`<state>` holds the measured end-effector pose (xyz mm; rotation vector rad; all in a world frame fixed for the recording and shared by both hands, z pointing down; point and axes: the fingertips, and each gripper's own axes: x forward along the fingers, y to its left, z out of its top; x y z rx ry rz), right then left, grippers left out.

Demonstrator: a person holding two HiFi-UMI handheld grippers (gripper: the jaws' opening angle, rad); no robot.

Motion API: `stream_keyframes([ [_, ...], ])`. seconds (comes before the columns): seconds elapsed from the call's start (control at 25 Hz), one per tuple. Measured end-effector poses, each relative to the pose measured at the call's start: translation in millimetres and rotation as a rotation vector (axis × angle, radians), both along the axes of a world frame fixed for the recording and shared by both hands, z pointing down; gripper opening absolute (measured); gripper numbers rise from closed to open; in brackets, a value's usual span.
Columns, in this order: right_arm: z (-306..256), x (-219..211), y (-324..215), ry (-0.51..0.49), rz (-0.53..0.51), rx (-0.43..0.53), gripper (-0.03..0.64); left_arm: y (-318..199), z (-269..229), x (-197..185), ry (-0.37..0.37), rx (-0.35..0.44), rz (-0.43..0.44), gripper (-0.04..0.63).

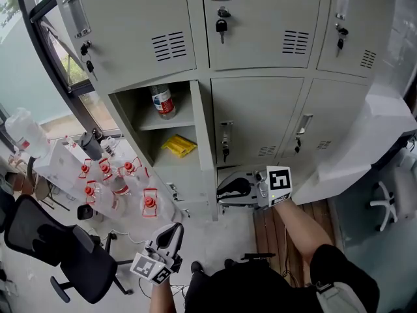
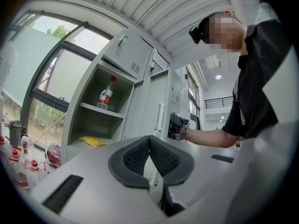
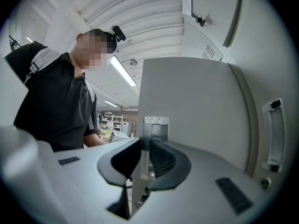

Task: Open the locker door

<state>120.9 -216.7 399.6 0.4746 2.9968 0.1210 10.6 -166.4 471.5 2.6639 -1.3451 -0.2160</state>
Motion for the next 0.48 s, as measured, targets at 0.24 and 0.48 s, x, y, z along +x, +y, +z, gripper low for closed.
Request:
stream_keyframes([
  [0.24, 0.0, 14.2, -3.8, -0.016, -0.037, -0.032, 0.055, -1.9, -0.3, 5.0, -0.003, 0.002, -0.004, 0.015],
  [0.48, 0.3, 25.0, -6.0, -0.008, -0.073, -0.036, 0.055, -1.8, -0.2, 8.4, -0.007, -0.001, -0.011, 0.015],
])
